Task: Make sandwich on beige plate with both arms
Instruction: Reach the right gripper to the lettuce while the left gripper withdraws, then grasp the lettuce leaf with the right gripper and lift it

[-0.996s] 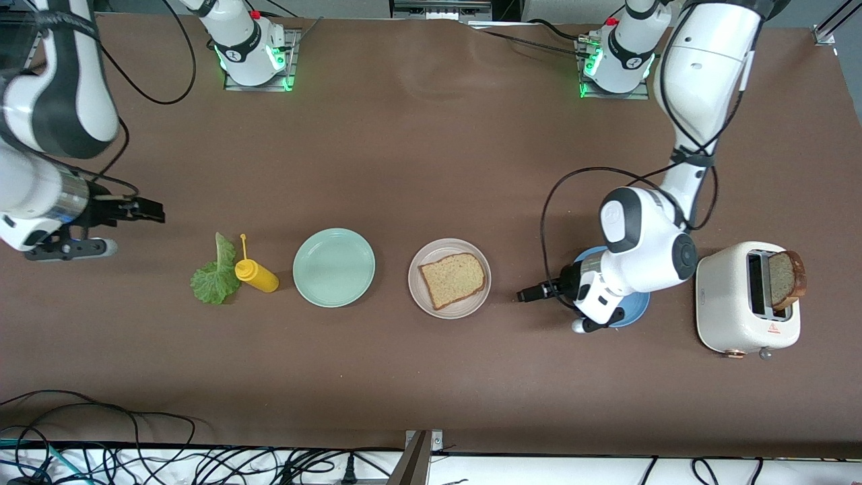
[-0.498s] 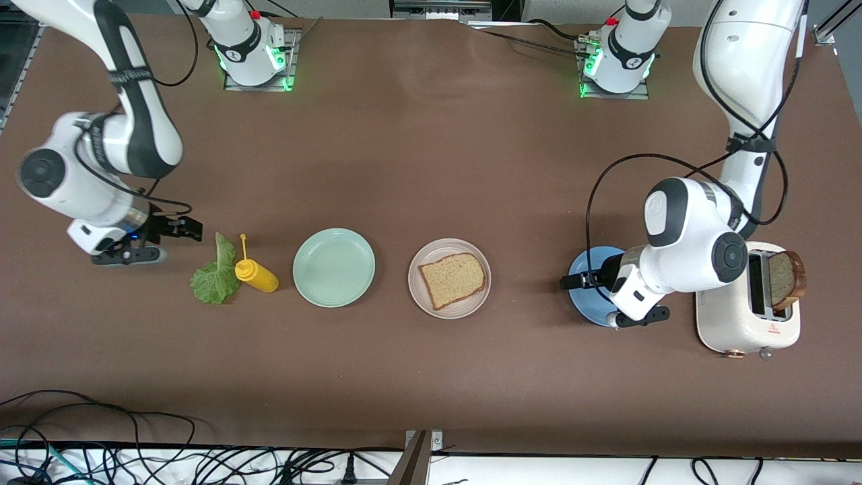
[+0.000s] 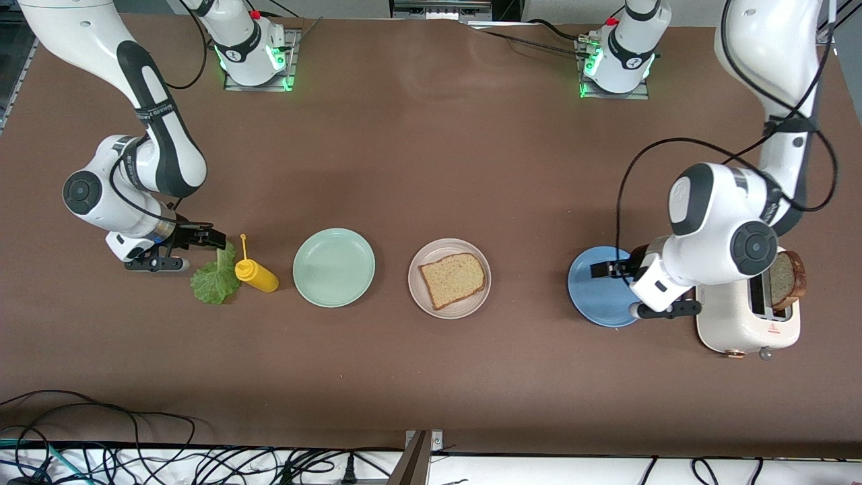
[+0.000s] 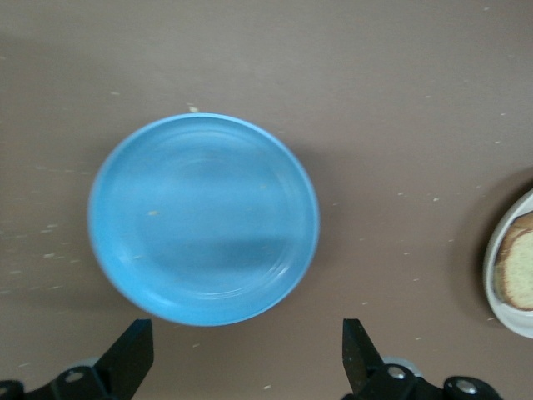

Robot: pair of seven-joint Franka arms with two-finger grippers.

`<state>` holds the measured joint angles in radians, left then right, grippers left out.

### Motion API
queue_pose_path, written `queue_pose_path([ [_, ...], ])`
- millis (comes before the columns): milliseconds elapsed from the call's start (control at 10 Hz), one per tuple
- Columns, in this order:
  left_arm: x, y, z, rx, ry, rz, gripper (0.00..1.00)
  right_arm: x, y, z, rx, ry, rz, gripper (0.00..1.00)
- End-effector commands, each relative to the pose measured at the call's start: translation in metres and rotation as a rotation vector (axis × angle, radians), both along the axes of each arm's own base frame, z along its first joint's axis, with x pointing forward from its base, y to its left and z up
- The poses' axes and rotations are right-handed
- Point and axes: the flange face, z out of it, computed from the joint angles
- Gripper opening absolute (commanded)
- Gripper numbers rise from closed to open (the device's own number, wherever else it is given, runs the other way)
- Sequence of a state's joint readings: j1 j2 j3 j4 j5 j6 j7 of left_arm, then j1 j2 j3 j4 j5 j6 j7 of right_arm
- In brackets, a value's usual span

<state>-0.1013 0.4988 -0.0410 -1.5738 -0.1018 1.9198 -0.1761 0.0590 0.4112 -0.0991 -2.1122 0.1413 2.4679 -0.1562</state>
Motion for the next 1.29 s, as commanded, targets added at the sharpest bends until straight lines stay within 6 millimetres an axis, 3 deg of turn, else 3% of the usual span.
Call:
queue_pose_path([
  [0, -0.014, 0.011, 0.029, 0.090, 0.005, -0.039, 1.00, -0.002, 0.003, -0.015, 0.016, 0.014, 0.041, 0.77],
  [100, -0.017, 0.014, 0.043, 0.092, 0.002, -0.035, 1.00, -0.003, 0.003, -0.020, 0.016, 0.024, 0.048, 0.50],
  [199, -0.020, 0.016, 0.053, 0.101, 0.008, -0.040, 1.00, -0.004, 0.006, -0.020, 0.022, 0.032, 0.081, 0.02],
  [498, -0.022, 0.028, 0.063, 0.147, 0.005, -0.053, 1.00, -0.003, 0.007, -0.015, 0.032, 0.056, 0.104, 0.00],
  [597, -0.022, 0.028, 0.069, 0.146, -0.005, -0.052, 1.00, 0.002, 0.007, -0.004, 0.031, 0.036, 0.101, 0.00],
  [896, -0.025, 0.031, 0.083, 0.139, -0.016, -0.077, 1.00, 0.032, 0.004, 0.047, 0.044, 0.018, 0.109, 0.00],
  [1195, -0.025, 0.042, 0.092, 0.127, -0.025, -0.119, 1.00, 0.069, -0.002, 0.130, 0.066, 0.059, 0.111, 0.00],
])
